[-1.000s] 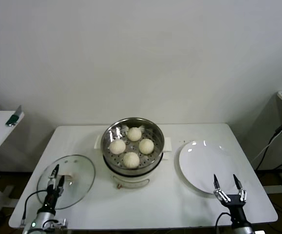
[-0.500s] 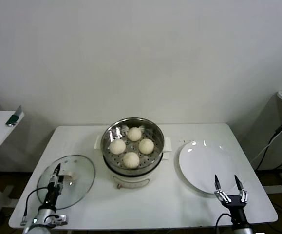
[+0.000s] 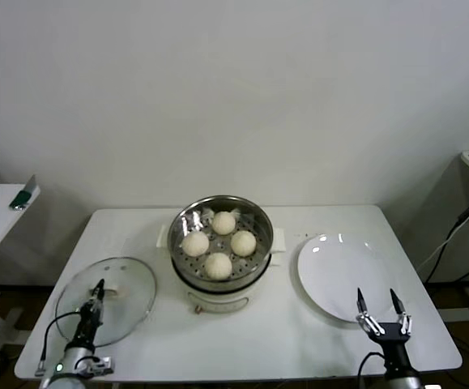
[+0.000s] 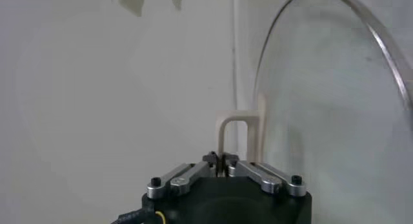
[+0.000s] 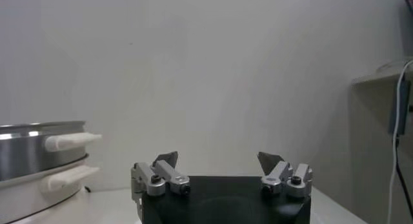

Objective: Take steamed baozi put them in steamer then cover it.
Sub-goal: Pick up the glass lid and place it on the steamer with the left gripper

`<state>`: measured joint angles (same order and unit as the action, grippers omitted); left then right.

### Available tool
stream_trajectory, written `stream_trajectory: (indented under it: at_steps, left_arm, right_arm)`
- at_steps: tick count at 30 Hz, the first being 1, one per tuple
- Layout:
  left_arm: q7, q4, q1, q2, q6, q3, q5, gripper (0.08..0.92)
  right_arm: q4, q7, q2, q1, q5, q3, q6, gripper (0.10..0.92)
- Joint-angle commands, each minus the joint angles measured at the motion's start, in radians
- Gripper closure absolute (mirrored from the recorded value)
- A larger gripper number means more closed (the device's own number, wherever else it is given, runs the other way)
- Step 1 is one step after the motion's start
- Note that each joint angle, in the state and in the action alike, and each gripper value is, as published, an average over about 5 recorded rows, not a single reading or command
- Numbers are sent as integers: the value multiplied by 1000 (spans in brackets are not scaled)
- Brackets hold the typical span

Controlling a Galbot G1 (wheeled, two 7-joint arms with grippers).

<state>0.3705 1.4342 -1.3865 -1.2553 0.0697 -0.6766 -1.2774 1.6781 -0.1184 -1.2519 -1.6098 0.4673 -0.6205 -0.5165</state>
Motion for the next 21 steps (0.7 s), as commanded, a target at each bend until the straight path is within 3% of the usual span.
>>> stream_trajectory:
  at_steps: [1,6,14,21]
  left_arm:
    - [-72,193,-26,24,-32,-6,90,862]
    - [-207,367,-60,95,-128,-22,191,867]
    - [-404,626,-58,214,-408,-10,340,867]
    - [-511,774,39,244,-612,148,285,867]
  right_arm:
    - [3,1,1,0,-2,0,3,203]
    - [5,5,1,1,-12,-1,6,203]
    - [7,42,-13,9,-77,-2,46,203]
    - [11,60,-22,19,-111,0,64,203]
